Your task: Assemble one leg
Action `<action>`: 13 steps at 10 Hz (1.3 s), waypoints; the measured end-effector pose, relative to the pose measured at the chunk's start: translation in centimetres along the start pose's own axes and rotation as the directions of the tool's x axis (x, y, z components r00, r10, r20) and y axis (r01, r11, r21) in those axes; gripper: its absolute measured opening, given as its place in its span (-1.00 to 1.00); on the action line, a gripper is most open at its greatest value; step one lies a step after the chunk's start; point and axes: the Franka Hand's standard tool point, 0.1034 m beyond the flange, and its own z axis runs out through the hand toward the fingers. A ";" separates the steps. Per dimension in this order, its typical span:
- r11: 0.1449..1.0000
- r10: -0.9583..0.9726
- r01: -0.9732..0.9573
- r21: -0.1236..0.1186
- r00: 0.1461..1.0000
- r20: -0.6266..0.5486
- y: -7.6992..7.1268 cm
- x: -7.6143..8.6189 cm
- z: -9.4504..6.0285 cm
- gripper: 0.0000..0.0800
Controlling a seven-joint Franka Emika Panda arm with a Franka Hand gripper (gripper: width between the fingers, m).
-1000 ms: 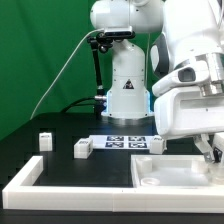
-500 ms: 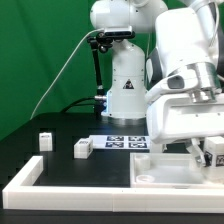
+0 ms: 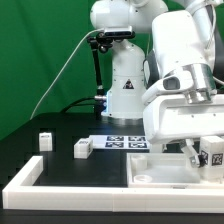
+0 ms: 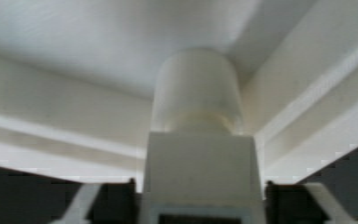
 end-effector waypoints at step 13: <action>1.000 -0.022 0.021 0.005 0.999 0.039 0.2 2.7 -2.9 0.62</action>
Offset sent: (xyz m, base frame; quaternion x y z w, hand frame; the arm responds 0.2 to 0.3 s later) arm 0.0000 0.0000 0.0000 0.0000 0.0000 0.0000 1.0000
